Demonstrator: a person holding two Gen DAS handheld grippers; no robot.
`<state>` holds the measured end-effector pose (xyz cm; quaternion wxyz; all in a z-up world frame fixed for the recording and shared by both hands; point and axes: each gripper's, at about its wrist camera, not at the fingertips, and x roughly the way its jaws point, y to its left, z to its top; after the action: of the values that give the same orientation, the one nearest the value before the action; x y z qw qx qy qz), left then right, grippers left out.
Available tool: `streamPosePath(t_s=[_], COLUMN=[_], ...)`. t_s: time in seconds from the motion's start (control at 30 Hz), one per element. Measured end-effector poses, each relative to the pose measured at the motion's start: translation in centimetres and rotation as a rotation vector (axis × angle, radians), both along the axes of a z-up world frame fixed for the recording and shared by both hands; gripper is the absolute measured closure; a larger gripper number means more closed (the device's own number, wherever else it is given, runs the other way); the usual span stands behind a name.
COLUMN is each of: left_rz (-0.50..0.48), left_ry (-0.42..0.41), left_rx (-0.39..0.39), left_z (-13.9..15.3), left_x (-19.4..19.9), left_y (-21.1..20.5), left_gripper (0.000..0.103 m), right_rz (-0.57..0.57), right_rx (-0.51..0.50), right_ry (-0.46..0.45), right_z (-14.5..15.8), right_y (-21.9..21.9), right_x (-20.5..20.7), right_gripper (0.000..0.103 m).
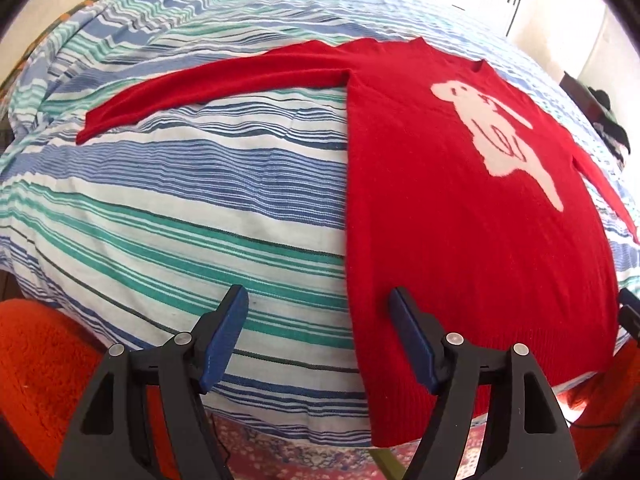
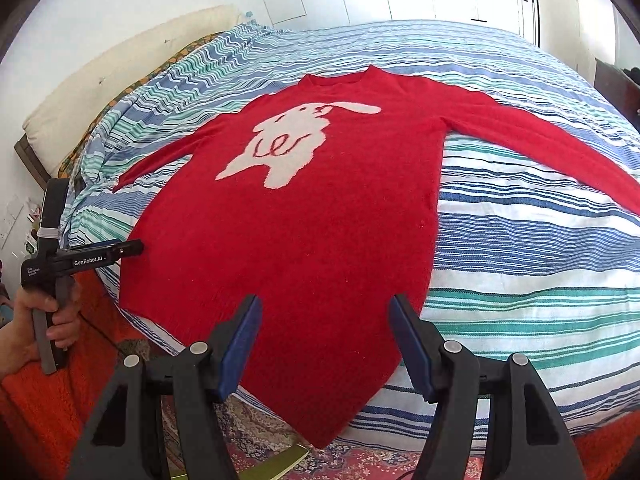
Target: Fold small clothes
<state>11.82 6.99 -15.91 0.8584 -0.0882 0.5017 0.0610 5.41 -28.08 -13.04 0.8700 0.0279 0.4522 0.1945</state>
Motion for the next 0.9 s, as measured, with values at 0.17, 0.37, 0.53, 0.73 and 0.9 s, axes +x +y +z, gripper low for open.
streamPosePath(t_s=[0.17, 0.37, 0.53, 0.73, 0.9], left_rz=[0.164, 0.359, 0.201, 0.287, 0.215], left_ry=[-0.004, -0.073, -0.117, -0.013, 0.158], left_rx=[-0.185, -0.306, -0.144, -0.043, 0.052], left_z=[0.5, 2.4, 5.5, 2.1, -2.6], left_x=[0.8, 4.3, 11.0, 18.1, 17.1], left_y=[5.8, 14.5, 12.8, 14.4, 14.7], left_gripper=[0.028, 0.028, 0.028, 0.02, 0.02], right_rz=[-0.003, 0.001, 0.005, 0.007, 0.003], right_rx=[0.0, -0.004, -0.012, -0.026, -0.033], right_ry=[-0.007, -0.002, 0.01, 0.006, 0.018], right_z=[0.2, 0.2, -0.1, 0.1, -0.1], right_y=[-0.1, -0.3, -0.1, 0.2, 0.2], right_x=[-0.2, -0.3, -0.1, -0.1, -0.2], right_gripper=[0.037, 0.037, 0.037, 0.037, 0.037])
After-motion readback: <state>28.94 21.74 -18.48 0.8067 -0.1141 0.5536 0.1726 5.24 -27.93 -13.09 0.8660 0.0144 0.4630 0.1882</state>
